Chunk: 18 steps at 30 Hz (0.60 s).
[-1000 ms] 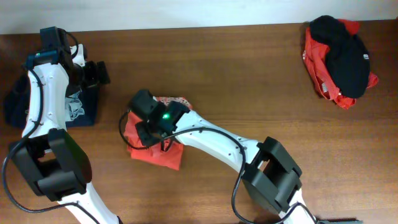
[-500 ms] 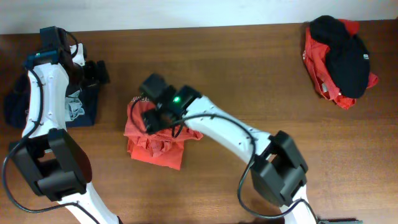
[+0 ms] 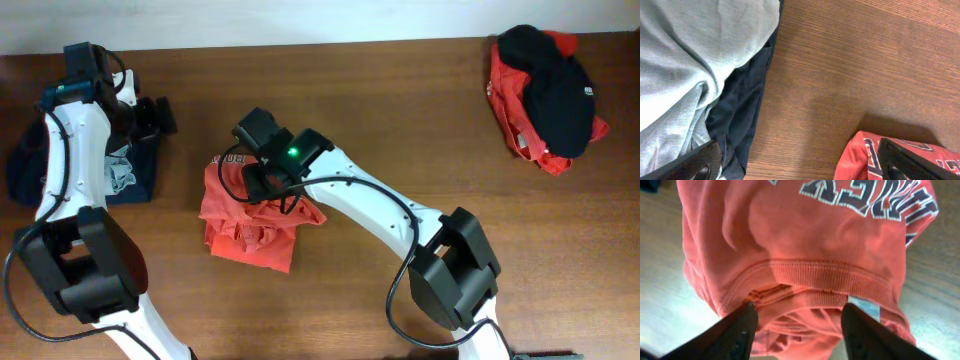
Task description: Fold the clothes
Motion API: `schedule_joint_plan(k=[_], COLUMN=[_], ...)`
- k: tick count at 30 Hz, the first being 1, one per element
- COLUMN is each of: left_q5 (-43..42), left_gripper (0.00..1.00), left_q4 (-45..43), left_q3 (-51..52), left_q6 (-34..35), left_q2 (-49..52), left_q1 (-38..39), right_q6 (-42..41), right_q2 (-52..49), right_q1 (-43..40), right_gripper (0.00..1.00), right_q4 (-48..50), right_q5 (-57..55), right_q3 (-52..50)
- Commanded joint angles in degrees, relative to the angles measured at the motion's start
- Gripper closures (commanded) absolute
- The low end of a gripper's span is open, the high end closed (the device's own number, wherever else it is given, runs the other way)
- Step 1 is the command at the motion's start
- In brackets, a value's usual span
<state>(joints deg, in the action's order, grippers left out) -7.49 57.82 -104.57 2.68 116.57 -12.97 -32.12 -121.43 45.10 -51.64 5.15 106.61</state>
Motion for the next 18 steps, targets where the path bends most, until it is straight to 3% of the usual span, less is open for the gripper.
schedule_joint_plan(k=[1,9,13,15,18], left_q5=[-0.68,-0.68,-0.68,-0.68,-0.68], left_gripper=[0.01,0.01,0.01,0.01,0.01], left_q4=[-0.09,-0.09,0.04,0.2,0.31], left_q3=[-1.22,-1.22,-1.22,-1.22,-1.22], left_q6=[0.33,0.33,0.33,0.33,0.33], left_q2=[-2.16,-2.16,-2.16,-2.16,-2.16], left_q1=[0.22,0.22,0.22,0.22,0.22], right_q6=[-3.48,-4.46,-5.07,-5.05,-5.05], right_q2=[-0.96,-3.93,-5.33,-5.55,-5.55], right_q1=[0.26,0.26,0.24,0.2,0.24], right_gripper=[0.42,0.42,0.47,0.55,0.76], right_q4=[-0.02,0.15,-0.02,-0.02,-0.09], right_q5=[-1.57,-2.38,-2.38,-2.38,-2.36], right_q3=[-0.46,-0.57,-0.57,-0.57,-0.57])
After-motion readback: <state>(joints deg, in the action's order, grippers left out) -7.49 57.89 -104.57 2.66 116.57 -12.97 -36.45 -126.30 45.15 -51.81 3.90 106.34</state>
